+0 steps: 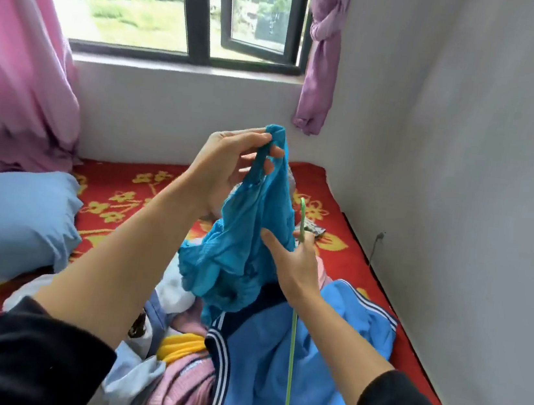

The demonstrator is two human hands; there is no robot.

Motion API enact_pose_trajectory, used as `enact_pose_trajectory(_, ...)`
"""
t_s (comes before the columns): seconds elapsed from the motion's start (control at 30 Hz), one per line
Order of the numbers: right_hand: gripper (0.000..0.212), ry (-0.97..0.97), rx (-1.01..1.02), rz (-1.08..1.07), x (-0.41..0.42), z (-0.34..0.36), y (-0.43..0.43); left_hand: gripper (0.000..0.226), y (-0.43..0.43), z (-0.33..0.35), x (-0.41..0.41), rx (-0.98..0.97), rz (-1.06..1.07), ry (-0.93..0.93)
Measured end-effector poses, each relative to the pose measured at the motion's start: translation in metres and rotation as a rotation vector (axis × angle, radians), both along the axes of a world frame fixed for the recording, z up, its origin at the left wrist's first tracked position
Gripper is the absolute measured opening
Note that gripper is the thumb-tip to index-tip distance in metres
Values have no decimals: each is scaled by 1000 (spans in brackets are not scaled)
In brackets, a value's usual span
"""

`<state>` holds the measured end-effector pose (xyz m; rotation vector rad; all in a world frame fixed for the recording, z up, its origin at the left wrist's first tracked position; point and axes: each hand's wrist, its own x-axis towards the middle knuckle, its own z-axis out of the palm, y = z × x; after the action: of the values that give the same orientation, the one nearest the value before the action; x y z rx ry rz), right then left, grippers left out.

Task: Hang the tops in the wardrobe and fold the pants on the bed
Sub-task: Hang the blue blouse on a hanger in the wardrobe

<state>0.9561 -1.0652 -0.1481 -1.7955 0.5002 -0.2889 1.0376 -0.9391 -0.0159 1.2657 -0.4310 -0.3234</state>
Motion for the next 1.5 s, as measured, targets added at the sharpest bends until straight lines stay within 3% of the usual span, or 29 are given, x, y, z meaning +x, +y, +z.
enact_pose_trajectory(0.1, 78, -83, -2, 71, 7, 33, 21, 21, 1, 45, -8, -88, -32, -77)
enact_pose_trajectory(0.2, 77, -167, -16, 54, 15, 64, 42, 25, 1, 89, -20, -191, -100, -167)
enact_pose_trajectory(0.33, 20, -197, 146, 65, 24, 87, 41, 29, 6, 120, -32, -172, -77, -294)
enact_pose_trajectory(0.4, 8, -145, 219, 87, 22, 94, 28, 30, 18, 124, -31, -188, 32, -258)
enact_pose_trajectory(0.5, 10, -207, 215, 16, 17, 118, 2, 25, 47, 127, -23, -253, 224, -168)
enact_pose_trajectory(0.63, 17, -490, 173, -41, 26, 174, -29, 19, 70, 130, -20, -398, 308, -116)
enact_pose_trajectory(0.7, 16, -530, 77, -65, 33, 189, -41, 20, 77, 127, -18, -335, 348, -120)
enact_pose_trajectory(0.8, 7, -387, -171, 15, 35, 183, -52, 15, 85, 107, -18, -82, 364, -45)
enact_pose_trajectory(0.87, 22, -308, -206, 105, 36, 165, -58, 11, 85, 86, -21, 39, 306, 44)
enact_pose_trajectory(0.9, 26, -290, -190, 131, 37, 156, -60, 7, 84, 76, -23, 65, 278, 92)
enact_pose_trajectory(1.0, 12, -313, -30, 79, 37, 132, -66, 28, 79, 38, -22, 97, 241, 223)
enact_pose_trajectory(1.1, 28, -262, 188, 143, 25, 110, -76, 13, 73, 7, -24, 157, 294, 305)
enact_pose_trajectory(1.13, 30, -232, 230, 170, 18, 103, -78, 17, 73, 0, -23, 170, 328, 334)
enact_pose_trajectory(1.3, 31, -106, 270, 138, -4, 71, -87, 18, 77, -22, -14, 155, 464, 305)
enact_pose_trajectory(1.5, 31, -44, 262, 198, -14, 59, -92, 32, 86, -26, -11, 237, 448, 300)
